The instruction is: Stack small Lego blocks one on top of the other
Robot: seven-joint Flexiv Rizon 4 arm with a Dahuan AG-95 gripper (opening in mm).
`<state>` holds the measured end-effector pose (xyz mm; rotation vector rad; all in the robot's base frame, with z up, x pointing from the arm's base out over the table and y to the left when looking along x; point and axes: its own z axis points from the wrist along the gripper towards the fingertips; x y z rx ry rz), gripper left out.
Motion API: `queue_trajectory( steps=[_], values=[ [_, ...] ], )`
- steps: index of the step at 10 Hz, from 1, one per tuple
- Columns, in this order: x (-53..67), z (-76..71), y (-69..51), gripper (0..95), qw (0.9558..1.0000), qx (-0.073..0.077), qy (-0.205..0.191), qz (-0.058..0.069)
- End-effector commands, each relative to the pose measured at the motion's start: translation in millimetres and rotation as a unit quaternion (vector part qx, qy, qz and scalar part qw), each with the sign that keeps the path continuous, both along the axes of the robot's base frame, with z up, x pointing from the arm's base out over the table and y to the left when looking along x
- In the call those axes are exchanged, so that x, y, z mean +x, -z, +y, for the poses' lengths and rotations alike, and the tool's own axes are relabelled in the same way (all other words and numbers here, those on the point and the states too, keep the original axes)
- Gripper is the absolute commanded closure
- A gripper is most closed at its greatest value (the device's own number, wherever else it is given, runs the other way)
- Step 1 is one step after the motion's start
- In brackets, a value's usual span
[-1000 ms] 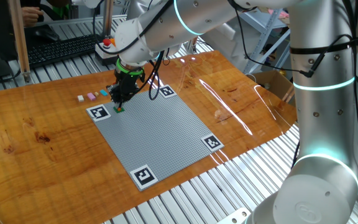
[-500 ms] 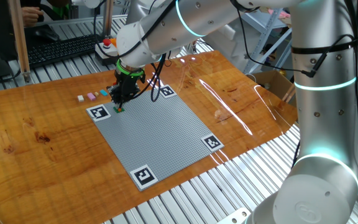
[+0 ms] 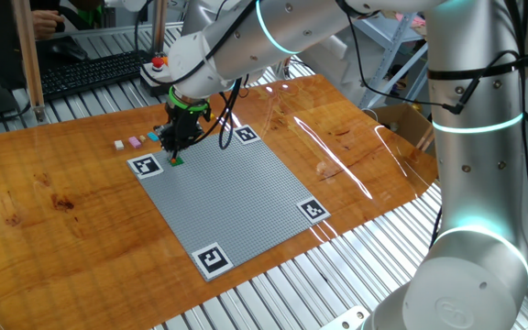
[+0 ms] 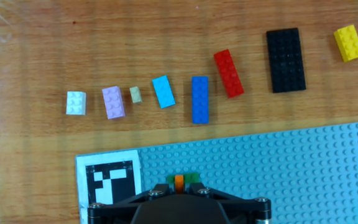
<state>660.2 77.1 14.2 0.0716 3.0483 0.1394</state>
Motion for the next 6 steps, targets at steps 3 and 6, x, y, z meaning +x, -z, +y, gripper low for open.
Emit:
queue_trajectory(
  steps=[3,6],
  values=[
    [-1.8,-0.5,1.7,95.0,0.9999,-0.006,-0.01,0.004],
    [-3.0,-2.4,1.9,95.0,0.9998,-0.007,-0.015,0.008]
  ],
)
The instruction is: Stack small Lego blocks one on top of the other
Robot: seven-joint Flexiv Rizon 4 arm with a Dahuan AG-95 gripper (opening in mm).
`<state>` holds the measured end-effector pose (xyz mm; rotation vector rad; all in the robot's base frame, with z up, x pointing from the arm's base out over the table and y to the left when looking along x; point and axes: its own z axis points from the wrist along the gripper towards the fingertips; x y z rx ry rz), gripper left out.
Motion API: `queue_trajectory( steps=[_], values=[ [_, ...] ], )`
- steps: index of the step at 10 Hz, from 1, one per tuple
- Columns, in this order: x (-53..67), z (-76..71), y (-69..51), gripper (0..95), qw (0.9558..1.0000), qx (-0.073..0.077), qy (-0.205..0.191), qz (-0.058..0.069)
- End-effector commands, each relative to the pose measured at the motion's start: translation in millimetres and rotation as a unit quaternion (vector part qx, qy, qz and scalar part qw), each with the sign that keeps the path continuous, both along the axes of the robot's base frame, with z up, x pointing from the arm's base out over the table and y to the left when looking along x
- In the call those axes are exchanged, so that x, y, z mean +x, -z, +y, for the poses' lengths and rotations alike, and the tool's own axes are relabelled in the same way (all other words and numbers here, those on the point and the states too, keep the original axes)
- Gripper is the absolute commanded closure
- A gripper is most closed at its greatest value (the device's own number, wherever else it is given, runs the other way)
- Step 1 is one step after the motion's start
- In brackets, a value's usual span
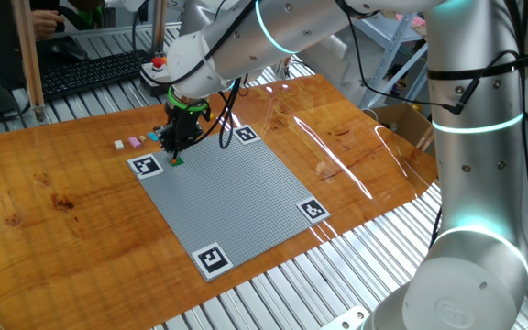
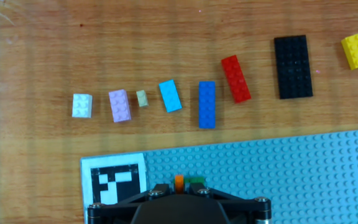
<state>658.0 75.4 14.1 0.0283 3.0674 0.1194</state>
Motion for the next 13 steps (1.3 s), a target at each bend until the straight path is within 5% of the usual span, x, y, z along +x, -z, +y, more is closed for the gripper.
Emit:
queue_trajectory(
  steps=[1,13],
  values=[
    [-0.9,-0.5,0.8,95.0,1.0,0.0,0.0,0.001],
    [-2.1,-3.2,7.6,95.0,0.9999,0.003,-0.009,-0.008]
  ],
)
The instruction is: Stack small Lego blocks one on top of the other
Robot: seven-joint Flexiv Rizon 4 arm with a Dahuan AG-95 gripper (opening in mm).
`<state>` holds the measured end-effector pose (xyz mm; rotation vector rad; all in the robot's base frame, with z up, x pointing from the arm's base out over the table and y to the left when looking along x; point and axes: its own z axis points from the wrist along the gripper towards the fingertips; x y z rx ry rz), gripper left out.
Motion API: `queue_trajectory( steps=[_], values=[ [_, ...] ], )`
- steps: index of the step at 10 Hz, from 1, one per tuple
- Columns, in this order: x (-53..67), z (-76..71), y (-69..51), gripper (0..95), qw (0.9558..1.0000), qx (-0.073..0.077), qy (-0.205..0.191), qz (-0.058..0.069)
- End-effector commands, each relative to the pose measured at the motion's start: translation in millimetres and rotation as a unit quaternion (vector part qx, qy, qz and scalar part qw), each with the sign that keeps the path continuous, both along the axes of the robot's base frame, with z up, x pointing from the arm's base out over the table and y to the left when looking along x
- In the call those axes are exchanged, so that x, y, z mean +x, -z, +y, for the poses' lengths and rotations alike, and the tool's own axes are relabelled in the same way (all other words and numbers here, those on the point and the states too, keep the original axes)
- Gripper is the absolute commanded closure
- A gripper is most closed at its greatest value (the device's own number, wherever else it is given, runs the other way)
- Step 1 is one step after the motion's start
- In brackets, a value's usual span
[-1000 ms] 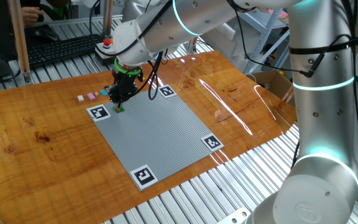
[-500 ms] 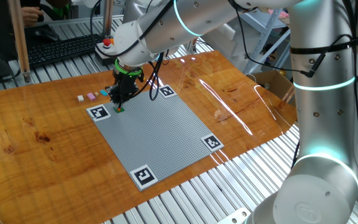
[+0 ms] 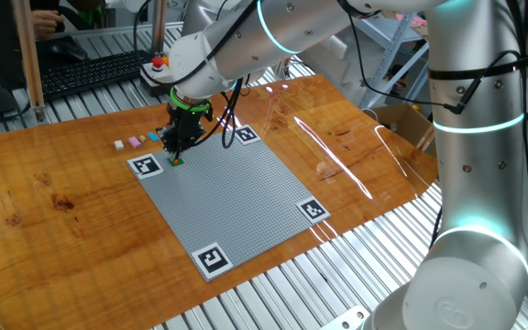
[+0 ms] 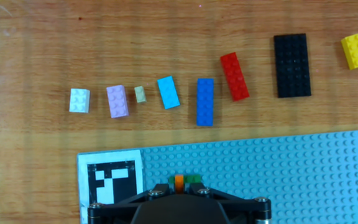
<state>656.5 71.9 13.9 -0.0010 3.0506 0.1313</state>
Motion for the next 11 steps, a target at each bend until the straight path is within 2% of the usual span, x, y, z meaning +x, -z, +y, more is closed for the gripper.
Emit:
queue_trajectory(
  steps=[1,7,11],
  values=[
    [-0.8,0.2,7.9,95.0,1.0,-0.001,0.0,-0.001],
    [-3.4,2.3,8.4,95.0,0.9999,-0.005,0.008,-0.008],
    [-2.2,3.5,8.7,95.0,0.9999,-0.005,0.008,-0.007]
  ],
)
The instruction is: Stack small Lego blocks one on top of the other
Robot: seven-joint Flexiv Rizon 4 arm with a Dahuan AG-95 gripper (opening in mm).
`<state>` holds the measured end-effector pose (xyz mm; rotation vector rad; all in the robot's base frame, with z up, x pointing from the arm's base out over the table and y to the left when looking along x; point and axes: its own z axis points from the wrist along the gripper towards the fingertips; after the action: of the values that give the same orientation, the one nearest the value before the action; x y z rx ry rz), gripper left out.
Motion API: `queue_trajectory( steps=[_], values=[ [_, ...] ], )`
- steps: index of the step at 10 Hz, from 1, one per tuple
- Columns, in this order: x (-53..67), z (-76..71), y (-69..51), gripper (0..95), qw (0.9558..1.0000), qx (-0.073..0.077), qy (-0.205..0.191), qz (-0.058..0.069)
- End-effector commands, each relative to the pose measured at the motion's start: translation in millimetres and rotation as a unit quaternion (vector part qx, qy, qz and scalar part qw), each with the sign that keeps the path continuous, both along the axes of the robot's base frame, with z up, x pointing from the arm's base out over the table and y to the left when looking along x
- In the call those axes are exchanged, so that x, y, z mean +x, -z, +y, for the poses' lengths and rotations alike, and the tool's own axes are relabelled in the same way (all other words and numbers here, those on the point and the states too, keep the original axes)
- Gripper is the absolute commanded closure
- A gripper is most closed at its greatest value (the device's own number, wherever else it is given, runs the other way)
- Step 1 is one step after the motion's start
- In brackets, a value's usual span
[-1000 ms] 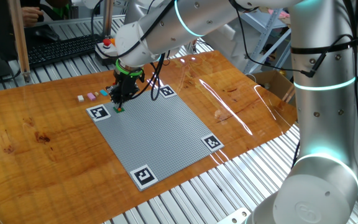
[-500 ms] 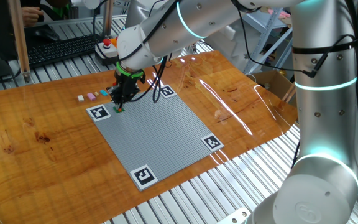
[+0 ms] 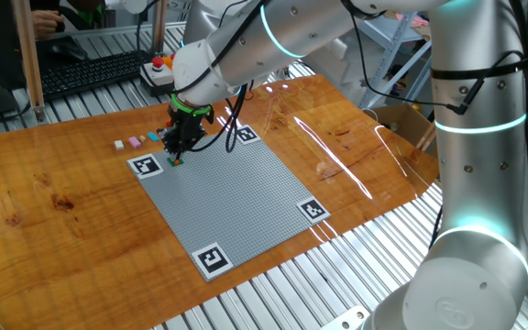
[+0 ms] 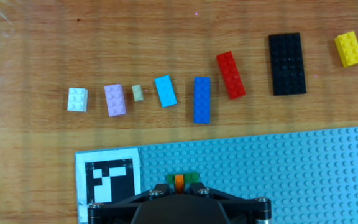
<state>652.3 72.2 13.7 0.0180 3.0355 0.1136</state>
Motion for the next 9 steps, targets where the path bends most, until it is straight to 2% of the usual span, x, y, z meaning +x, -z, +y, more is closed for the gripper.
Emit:
queue_trajectory(
  steps=[1,2,6,9],
  values=[
    [2.9,3.5,9.3,95.0,1.0,0.0,0.002,0.002],
    [4.9,4.0,12.1,95.0,1.0,0.006,0.005,0.002],
    [3.8,5.3,10.9,95.0,1.0,0.0,0.0,0.001],
    [2.0,4.5,12.1,95.0,1.0,0.002,0.003,-0.003]
  ],
)
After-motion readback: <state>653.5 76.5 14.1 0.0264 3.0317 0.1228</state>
